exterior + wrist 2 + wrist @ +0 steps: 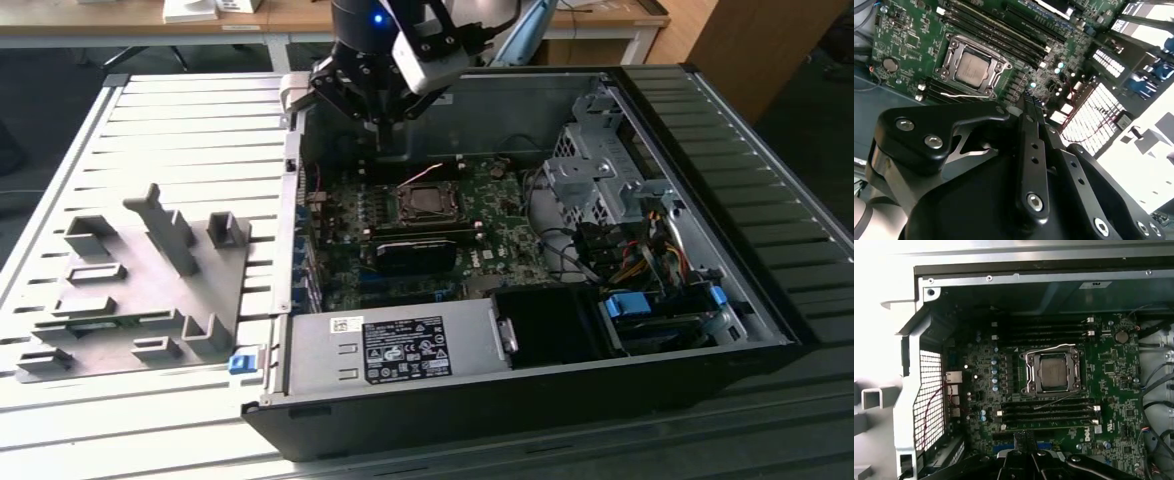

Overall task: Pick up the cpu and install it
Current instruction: 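Install the first cpu locking lever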

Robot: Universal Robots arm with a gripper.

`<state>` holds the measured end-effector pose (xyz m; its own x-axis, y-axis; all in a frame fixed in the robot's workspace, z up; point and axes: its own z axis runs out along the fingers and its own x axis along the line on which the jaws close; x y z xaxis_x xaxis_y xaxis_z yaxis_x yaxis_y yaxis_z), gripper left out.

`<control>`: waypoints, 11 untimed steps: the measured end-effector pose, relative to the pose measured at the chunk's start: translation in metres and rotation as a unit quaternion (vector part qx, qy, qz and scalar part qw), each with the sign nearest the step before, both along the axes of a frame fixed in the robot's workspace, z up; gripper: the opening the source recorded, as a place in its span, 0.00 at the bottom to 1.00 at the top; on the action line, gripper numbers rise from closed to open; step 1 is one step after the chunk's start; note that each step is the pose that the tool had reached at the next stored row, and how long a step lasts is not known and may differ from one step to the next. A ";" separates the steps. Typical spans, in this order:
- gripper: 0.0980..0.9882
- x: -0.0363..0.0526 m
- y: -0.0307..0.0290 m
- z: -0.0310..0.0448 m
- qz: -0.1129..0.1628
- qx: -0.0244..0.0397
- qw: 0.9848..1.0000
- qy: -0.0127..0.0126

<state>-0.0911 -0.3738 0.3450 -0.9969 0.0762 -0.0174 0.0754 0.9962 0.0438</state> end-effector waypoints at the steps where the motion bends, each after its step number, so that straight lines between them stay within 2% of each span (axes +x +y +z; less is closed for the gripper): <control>1: 0.01 0.0003 0.0008 -0.0014 0.000 0.000 1.000 0.000; 11: 0.01 0.0043 0.0096 -0.0156 0.000 0.000 1.000 0.000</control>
